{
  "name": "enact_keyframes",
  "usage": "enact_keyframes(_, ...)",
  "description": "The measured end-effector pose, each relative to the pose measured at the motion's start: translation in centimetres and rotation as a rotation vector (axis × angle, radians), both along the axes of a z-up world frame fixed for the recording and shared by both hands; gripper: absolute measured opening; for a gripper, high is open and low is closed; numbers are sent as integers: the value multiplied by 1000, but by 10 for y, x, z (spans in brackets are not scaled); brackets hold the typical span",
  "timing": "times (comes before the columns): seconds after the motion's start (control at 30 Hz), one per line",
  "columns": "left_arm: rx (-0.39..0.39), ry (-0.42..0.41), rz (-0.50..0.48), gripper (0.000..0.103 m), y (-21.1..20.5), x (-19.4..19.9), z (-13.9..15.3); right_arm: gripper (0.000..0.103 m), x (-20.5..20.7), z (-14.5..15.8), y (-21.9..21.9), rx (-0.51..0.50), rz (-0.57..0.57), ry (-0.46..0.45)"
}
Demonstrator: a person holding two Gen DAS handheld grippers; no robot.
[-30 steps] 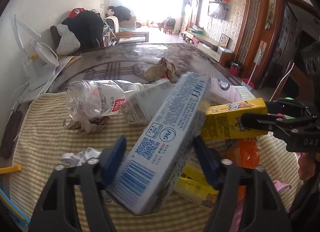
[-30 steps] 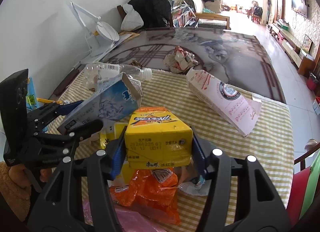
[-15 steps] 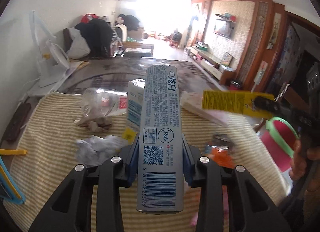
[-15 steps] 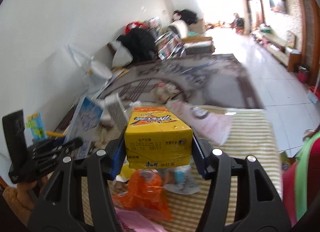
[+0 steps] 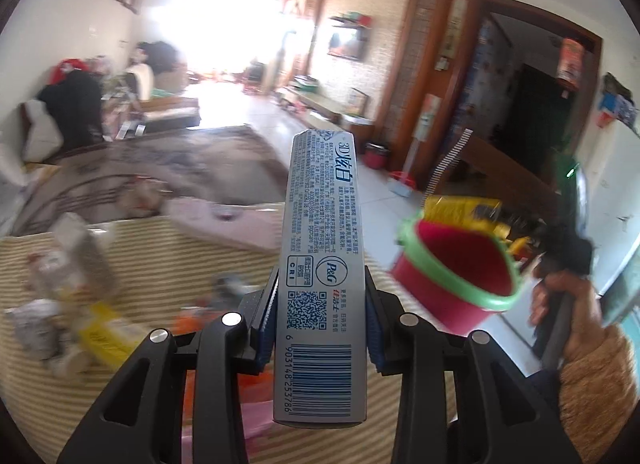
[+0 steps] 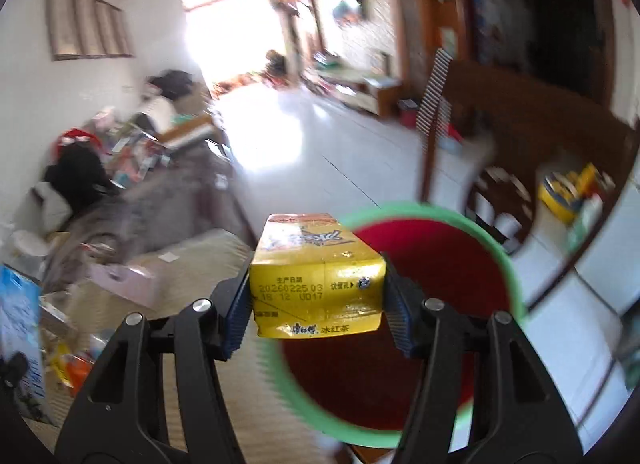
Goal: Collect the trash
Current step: 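Open the right tool over the red bin while the left tool carries the toothpaste box, then open the left tool to drop the toothpaste box into the red bin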
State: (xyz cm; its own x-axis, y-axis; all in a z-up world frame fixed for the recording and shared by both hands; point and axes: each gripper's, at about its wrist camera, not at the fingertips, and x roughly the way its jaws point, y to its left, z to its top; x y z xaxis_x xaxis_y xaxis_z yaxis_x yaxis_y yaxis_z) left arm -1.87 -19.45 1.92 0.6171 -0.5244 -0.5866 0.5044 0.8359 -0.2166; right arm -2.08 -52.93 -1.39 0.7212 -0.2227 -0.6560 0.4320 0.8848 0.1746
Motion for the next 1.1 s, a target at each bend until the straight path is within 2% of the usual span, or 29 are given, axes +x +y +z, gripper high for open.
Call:
enact_keyframes(0.1,-10,31,-75,34,-42,3,-6,57,-14,-16,-17,16,-31,45)
enact_keyframes(0.13,-9,35,-100,34,-56,3,-8,60,-20,-18,-24,25,-47,40)
enact_keyframes(0.17,-4,38,-132,34,-75,3,-10,66,-24,-18,-31,34,-72,30)
enact_keyframes(0.2,-3,40,-152,34,-85,1,-11,84,-30,-17,-35,39,-109,9)
enact_keyframes(0.23,-2,47,-180,34,-101,3,-12,93,-34,-15,-40,42,-147,-13)
enact_keyframes(0.43,-9,102,-279,34,-177,20,-18,98,-63,-2,-61,75,-373,-158)
enact_keyframes(0.63,-3,149,-325,35,-224,41,-25,98,-79,1,-78,104,-519,-222)
enact_keyframes(0.67,-3,157,-326,36,-227,44,-26,98,-80,2,-78,103,-527,-224)
enact_keyframes(0.7,-4,165,-319,40,-229,45,-27,98,-80,2,-78,98,-533,-221)
enact_keyframes(0.73,-7,169,-310,55,-229,44,-26,98,-79,1,-79,96,-534,-218)
enact_keyframes(0.8,-32,166,-301,63,-224,43,-24,98,-75,3,-76,86,-524,-210)
enact_keyframes(0.93,-26,131,-284,66,-199,36,-23,98,-59,7,-64,47,-477,-209)
enact_keyframes(1.1,-68,92,-180,72,-133,31,-11,98,-32,23,-23,-31,-358,-220)
